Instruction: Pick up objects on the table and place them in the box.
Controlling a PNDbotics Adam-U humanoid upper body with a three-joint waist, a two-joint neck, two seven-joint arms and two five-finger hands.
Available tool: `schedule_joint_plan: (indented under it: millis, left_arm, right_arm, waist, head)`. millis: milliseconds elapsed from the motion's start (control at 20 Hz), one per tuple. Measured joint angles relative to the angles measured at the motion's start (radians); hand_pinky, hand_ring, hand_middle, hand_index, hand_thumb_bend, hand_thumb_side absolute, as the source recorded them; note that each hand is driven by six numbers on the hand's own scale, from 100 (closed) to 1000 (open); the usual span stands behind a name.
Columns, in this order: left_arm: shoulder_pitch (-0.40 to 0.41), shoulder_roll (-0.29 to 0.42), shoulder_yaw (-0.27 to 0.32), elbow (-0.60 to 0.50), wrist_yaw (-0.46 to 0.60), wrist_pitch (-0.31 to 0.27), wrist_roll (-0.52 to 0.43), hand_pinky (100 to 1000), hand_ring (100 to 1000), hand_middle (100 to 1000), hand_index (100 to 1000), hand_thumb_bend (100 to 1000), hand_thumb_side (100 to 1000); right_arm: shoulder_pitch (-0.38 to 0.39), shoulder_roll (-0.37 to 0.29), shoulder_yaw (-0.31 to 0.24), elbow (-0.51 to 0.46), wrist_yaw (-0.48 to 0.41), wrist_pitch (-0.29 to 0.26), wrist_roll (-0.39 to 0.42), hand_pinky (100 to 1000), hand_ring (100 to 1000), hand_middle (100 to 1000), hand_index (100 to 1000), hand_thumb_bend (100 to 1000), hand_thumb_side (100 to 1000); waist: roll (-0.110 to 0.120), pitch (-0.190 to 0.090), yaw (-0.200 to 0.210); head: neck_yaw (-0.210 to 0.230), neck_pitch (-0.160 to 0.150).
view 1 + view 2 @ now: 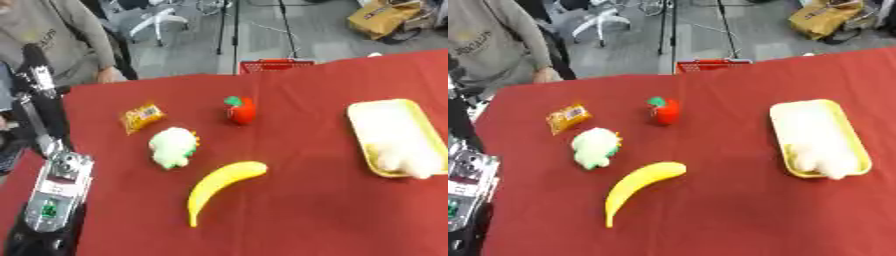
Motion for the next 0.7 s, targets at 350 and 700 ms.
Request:
schedule_joint_plan:
  millis: [350, 700]
  left_arm:
    - [0.004, -0.027, -0.006, -0.014, -0.001, -0.014, -0.012, 589, 785, 723, 787, 628, 923]
    - [0.004, -0.039, -0.011, -0.015, -0.006, -0.016, -0.019, 589, 791, 730, 787, 624, 923]
  right_arm:
    - [0.000, 0.007, 0.000, 0.000, 0.000, 0.001, 0.001, 599, 614, 607, 738, 309, 680]
    - [0.000, 0.007, 0.000, 0.000, 0.000, 0.003, 0.004, 599, 614, 607, 738, 311, 678]
  waist:
    - [-0.001, 0.000, -0.004]
    - [-0.001, 0.000, -0.004]
  head:
    - [-0.007, 0.005]
    - [-0.017, 0.009]
